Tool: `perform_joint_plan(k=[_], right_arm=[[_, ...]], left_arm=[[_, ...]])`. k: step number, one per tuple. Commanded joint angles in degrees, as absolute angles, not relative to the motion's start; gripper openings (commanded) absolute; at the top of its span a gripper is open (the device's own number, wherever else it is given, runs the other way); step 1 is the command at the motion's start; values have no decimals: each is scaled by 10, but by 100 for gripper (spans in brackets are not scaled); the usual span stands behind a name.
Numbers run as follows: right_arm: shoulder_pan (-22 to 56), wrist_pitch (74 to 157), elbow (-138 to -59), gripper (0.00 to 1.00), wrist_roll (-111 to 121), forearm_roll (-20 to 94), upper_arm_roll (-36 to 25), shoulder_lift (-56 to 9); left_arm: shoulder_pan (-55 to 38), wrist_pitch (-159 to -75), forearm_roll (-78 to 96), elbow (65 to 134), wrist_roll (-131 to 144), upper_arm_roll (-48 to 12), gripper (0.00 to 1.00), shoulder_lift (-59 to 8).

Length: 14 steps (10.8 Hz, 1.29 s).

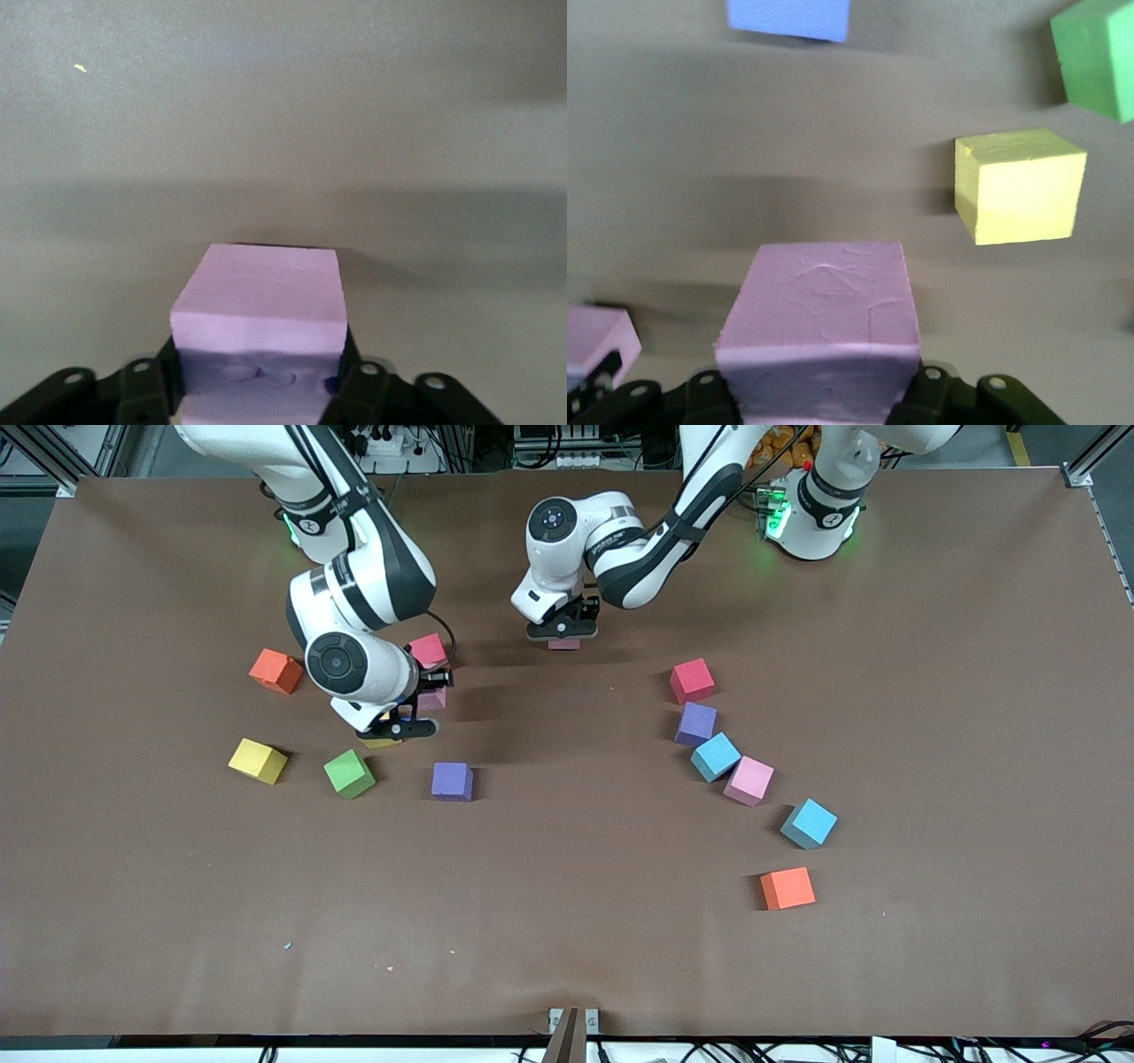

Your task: Arrange 11 blocks into digit 3

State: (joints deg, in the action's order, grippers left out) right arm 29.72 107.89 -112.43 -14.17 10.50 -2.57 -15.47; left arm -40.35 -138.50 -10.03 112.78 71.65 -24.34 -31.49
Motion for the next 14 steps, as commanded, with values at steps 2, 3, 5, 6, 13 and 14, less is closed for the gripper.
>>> perform_joint_plan(k=[2, 3, 5, 6, 13, 14], right_arm=[[277, 1034, -1079, 13, -56, 60, -24, -154], [265, 1033, -1076, 13, -14, 55, -24, -154], [240, 1033, -1058, 13, 72, 49, -25, -156], [238, 1033, -1041, 13, 109, 15, -25, -156], [249, 1027, -1010, 13, 410, -41, -22, -157], [257, 1031, -1006, 13, 444, -58, -21, -157]], left_arm=[[-398, -1373, -117, 1106, 717, -243, 100, -320], [-397, -1372, -117, 1107, 718, -243, 100, -319], [-396, -1350, -117, 1107, 718, -243, 100, -304], [-393, -1334, -117, 1107, 715, -243, 100, -288], [-257, -1261, -95, 1159, 696, -248, 100, -172], [-229, -1261, -95, 1170, 668, -248, 100, -173]])
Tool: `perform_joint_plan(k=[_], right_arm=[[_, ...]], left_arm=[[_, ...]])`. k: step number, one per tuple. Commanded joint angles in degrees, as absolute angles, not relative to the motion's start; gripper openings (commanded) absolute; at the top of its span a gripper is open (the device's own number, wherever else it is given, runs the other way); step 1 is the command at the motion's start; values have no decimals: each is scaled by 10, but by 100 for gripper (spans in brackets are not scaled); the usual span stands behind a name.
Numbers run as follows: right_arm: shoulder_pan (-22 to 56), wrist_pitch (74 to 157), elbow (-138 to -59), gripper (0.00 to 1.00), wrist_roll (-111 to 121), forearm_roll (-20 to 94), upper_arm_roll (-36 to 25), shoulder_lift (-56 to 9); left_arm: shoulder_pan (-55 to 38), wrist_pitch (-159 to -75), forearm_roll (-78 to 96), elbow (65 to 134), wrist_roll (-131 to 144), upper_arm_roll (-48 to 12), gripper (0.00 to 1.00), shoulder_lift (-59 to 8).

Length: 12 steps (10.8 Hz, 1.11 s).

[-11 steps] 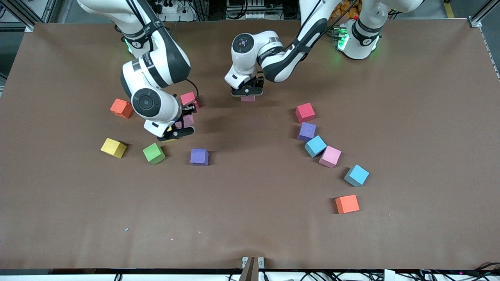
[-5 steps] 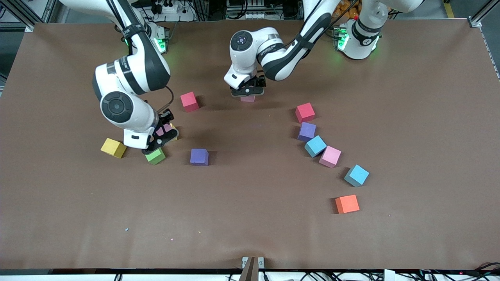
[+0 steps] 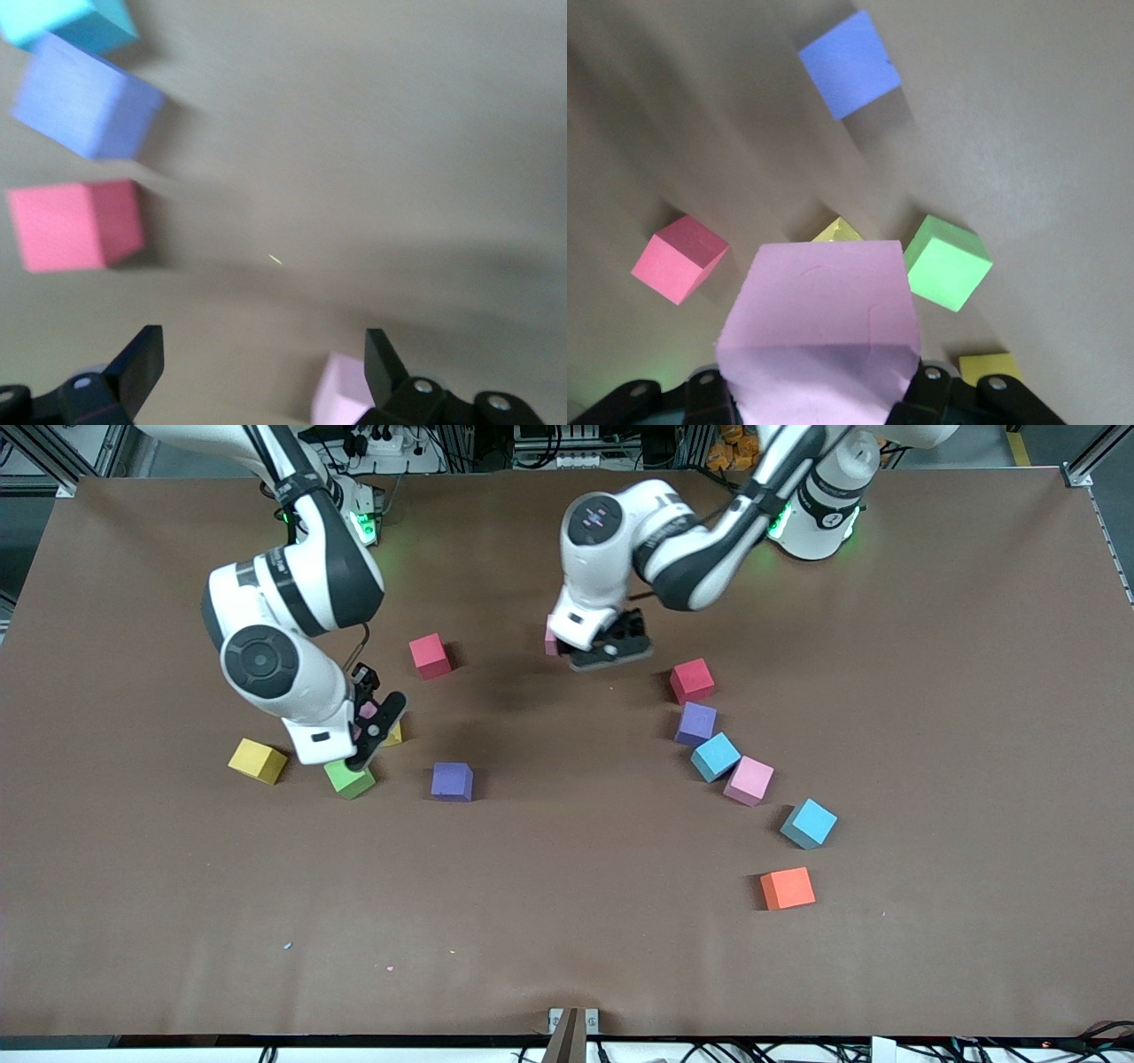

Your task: Arrange 11 blocks into digit 3

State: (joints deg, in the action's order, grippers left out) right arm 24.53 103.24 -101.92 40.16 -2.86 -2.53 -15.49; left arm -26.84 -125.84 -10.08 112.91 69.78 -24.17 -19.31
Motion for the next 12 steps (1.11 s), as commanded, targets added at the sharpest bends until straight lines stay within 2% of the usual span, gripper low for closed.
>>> perform_joint_plan(k=[1, 5, 9, 12], right_arm=[[268, 1041, -1005, 13, 485, -60, -21, -158], [348, 1070, -1011, 13, 574, -83, -20, -163], [439, 1056, -1011, 13, 549, -83, -21, -161], [453, 1060, -1011, 13, 537, -90, -21, -164]], left_arm=[[-205, -1261, -95, 1183, 626, -248, 100, -176], [-162, -1279, -98, 1202, 540, -247, 100, -190], [-137, -1288, -103, 1254, 540, -247, 100, -187], [-110, -1305, -103, 1284, 547, -247, 100, -183]])
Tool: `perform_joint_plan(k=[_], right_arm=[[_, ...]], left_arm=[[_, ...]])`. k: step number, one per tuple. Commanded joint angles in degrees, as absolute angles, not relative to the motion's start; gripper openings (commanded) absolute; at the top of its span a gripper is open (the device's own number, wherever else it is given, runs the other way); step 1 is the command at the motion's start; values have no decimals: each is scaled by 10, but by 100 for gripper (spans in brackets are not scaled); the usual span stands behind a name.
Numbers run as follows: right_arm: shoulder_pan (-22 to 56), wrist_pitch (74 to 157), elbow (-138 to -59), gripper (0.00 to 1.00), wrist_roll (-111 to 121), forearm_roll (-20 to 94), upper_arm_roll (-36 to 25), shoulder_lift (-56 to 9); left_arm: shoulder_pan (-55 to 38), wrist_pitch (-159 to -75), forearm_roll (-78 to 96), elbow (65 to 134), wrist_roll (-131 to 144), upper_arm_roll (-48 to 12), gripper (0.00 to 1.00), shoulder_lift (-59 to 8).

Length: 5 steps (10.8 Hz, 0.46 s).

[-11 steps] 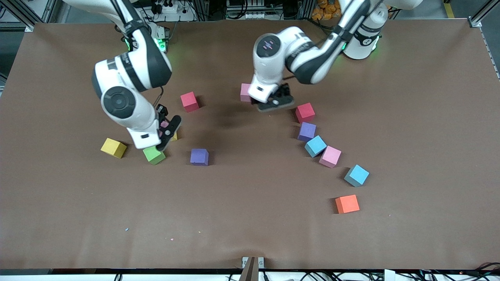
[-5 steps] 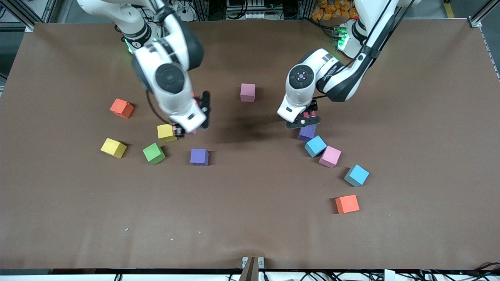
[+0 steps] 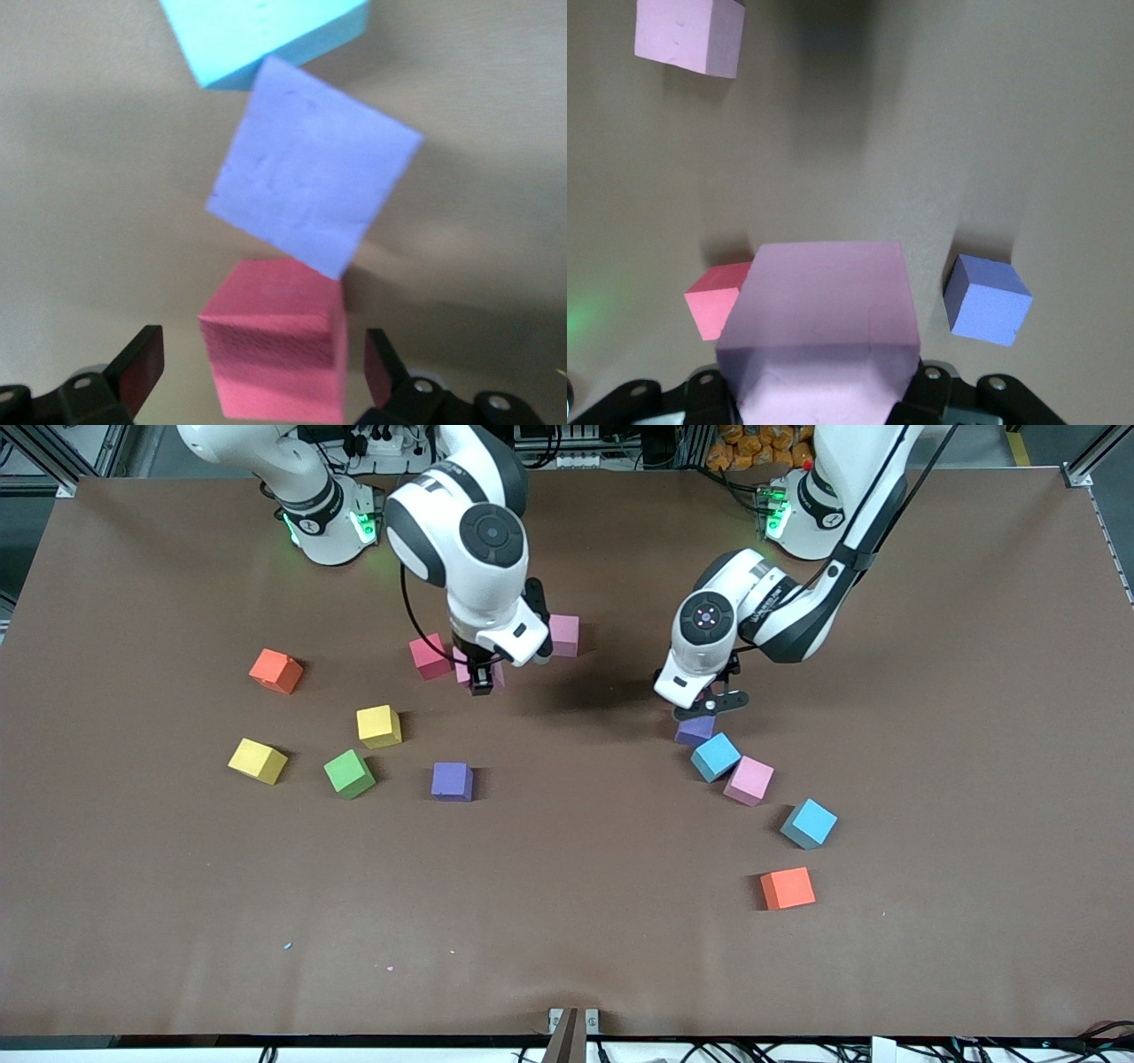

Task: Arrange 11 blocks into digit 3
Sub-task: 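Move the left gripper to the red cube and grasp it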

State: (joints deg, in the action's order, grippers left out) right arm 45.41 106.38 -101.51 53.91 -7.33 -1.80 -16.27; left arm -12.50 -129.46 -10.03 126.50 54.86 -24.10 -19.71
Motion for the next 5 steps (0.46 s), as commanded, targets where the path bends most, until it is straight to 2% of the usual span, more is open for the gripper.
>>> perform_joint_plan(k=[1, 5], right_arm=[[452, 1058, -1008, 13, 540, -104, -21, -163], [450, 1024, -998, 13, 541, -104, -21, -149]], left_arm=[[-105, -1305, -98, 1285, 555, -247, 100, -183], [-105, -1313, -90, 1281, 618, -248, 100, -192]])
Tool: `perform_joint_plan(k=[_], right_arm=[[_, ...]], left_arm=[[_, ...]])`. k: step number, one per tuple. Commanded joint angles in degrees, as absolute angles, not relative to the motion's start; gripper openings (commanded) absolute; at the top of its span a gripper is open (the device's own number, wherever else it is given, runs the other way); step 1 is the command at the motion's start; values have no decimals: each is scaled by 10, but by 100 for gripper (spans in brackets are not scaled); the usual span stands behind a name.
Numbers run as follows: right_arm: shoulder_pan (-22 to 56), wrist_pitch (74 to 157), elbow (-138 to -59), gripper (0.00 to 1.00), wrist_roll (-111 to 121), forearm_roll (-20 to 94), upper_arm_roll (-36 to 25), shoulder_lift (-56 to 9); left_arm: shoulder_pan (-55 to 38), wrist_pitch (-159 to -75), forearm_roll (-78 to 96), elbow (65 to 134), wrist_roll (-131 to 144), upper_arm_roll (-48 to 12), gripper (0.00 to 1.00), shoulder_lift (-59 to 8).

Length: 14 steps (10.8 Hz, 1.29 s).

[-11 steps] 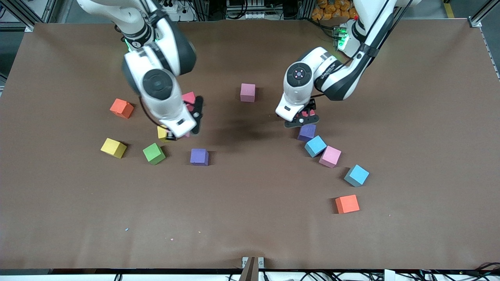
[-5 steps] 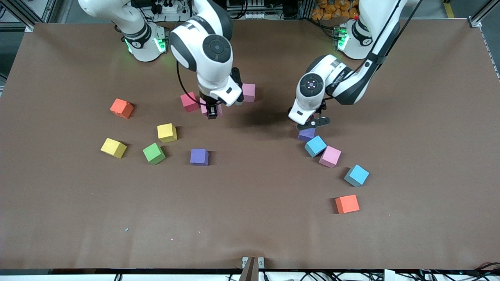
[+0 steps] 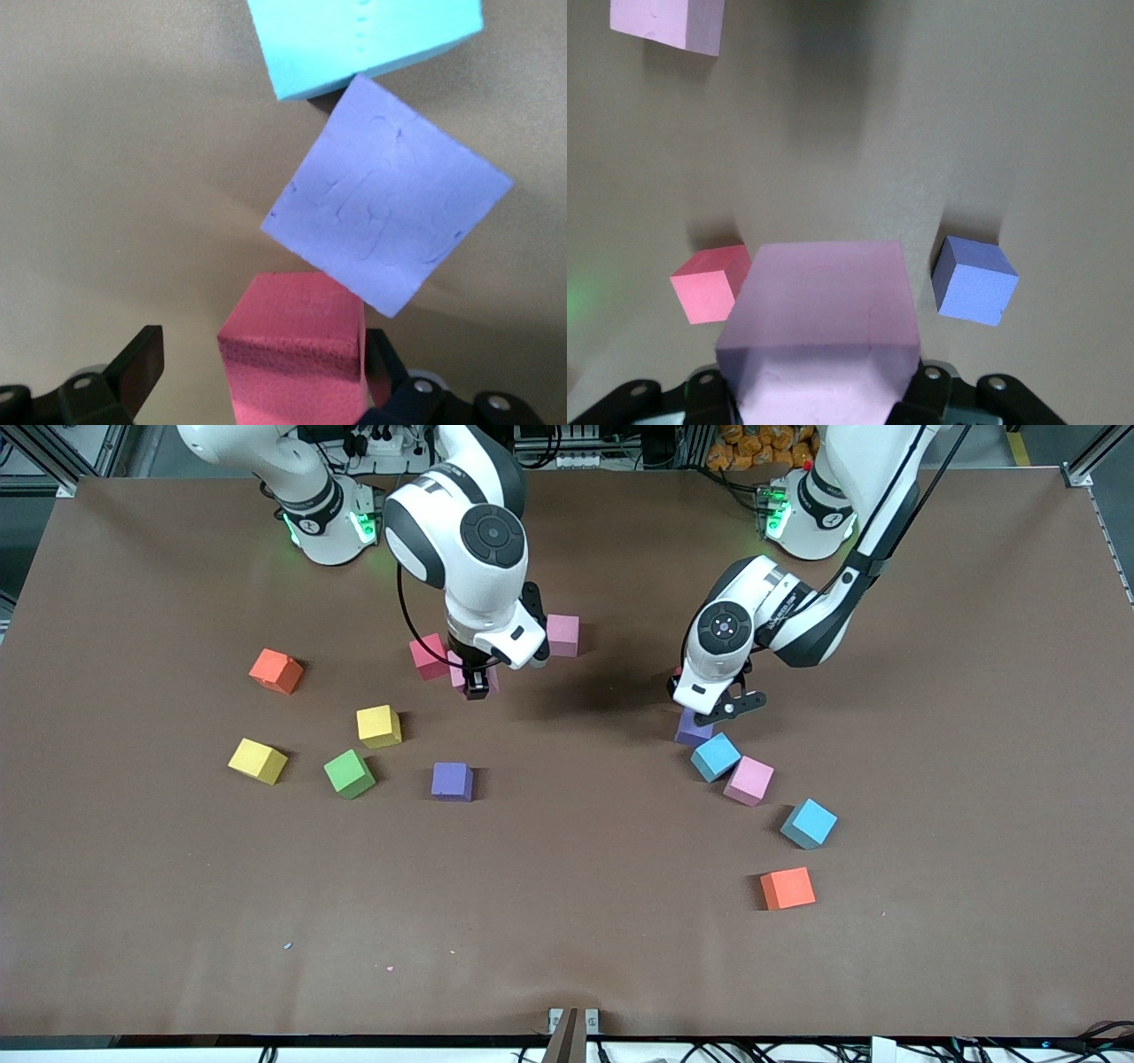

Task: Arrange 11 blocks into digit 3
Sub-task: 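Move the left gripper to the red cube and grasp it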

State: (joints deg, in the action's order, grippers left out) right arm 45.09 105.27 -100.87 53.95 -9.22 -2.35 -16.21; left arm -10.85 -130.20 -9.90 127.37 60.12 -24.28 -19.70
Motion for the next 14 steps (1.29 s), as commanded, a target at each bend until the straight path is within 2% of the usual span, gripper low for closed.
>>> perform_joint_plan(k=[1, 3, 6, 9, 10, 13, 14], right_arm=[[451, 1004, -985, 13, 537, -104, -21, -148], [454, 983, -976, 13, 518, -105, -20, -142], [448, 943, -978, 13, 511, -105, -23, -115], [440, 915, -987, 13, 475, -105, -25, -97], [439, 915, -987, 13, 462, -105, -25, -96], [421, 916, -989, 13, 444, -107, -25, -97], [419, 918, -999, 13, 444, -107, -25, -94]], left_arm=[[-106, -1326, -84, 1282, 619, -248, 100, -198], [-106, -1341, -78, 1283, 619, -248, 100, -207], [-106, -1353, -77, 1283, 634, -248, 64, -218], [-108, -1353, -77, 1281, 672, -248, 11, -215], [-109, -1353, -77, 1282, 686, -249, 6, -211], [-105, -1352, -77, 1281, 802, -275, 4, -205], [-105, -1352, -65, 1281, 855, -285, 0, -204]])
